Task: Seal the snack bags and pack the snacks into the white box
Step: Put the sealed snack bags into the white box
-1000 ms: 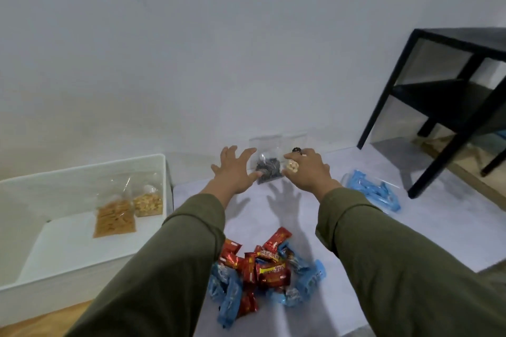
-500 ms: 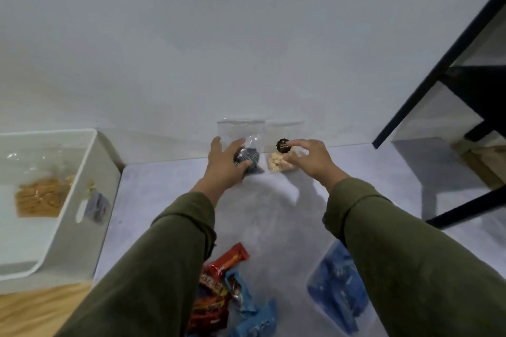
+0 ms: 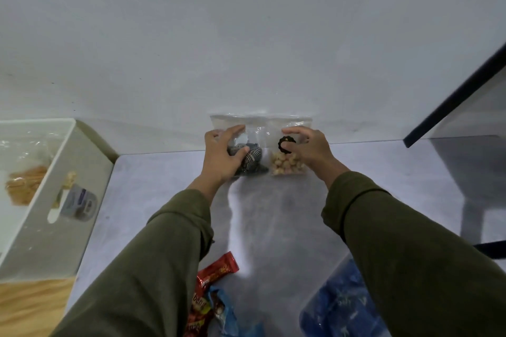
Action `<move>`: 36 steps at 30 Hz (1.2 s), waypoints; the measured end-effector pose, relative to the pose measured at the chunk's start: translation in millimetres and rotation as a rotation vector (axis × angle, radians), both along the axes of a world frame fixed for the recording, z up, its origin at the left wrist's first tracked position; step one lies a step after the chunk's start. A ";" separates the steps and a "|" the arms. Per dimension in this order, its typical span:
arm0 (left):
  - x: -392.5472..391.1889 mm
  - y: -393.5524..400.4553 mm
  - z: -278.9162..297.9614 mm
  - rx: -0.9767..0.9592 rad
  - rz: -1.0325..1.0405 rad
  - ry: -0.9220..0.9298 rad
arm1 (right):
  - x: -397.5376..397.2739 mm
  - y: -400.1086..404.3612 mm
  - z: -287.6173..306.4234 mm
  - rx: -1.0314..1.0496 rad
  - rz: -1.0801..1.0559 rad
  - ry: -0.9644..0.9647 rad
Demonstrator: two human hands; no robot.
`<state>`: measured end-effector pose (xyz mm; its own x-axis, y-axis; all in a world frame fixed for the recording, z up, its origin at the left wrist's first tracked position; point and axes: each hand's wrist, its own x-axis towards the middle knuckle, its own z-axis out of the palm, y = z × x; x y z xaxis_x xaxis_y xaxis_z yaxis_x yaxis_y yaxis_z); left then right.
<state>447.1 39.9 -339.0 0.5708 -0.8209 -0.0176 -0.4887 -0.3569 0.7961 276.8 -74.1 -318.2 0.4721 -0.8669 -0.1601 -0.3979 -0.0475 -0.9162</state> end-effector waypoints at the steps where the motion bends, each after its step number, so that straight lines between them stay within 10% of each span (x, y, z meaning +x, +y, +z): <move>1: -0.2 0.1 0.9 -0.017 -0.027 -0.007 | 1.6 0.4 -2.3 0.007 -0.008 0.009; 36: 166.6 254.2 215.7 -0.163 -0.178 -0.028 | 169.9 269.3 199.6 -0.142 0.025 -0.264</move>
<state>613.7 294.1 -123.3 0.4150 -0.8994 0.1374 -0.5553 -0.1308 0.8213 446.7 195.2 -118.6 0.5029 -0.8593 0.0931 -0.1440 -0.1896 -0.9712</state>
